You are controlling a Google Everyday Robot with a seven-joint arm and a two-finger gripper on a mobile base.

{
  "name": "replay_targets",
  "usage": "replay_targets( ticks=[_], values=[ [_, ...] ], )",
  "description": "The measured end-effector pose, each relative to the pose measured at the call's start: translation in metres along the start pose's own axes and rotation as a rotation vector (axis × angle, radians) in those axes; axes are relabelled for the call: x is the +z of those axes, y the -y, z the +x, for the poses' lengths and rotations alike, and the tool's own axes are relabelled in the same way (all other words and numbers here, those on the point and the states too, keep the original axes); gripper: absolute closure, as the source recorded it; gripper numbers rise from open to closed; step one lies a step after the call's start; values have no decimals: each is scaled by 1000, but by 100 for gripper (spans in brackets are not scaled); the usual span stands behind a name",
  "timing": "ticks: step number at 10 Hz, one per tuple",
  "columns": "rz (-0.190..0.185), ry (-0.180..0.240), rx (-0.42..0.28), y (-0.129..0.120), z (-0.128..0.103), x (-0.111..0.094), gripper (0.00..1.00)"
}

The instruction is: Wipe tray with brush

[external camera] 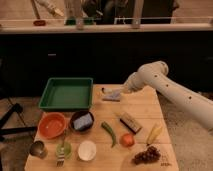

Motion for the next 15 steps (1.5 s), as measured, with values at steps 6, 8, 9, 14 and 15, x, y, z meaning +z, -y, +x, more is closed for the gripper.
replay_targets(
  ticks=[6,8,9,14,15],
  values=[
    [-35,63,-79,-14,-44,6,100],
    [-35,63,-79,-14,-44,6,100],
    [-35,63,-80,-14,-45,6,100],
    [17,89,-141,-5,-70,-6,100],
    [33,95,-185,-3,-89,-13,100]
  ],
)
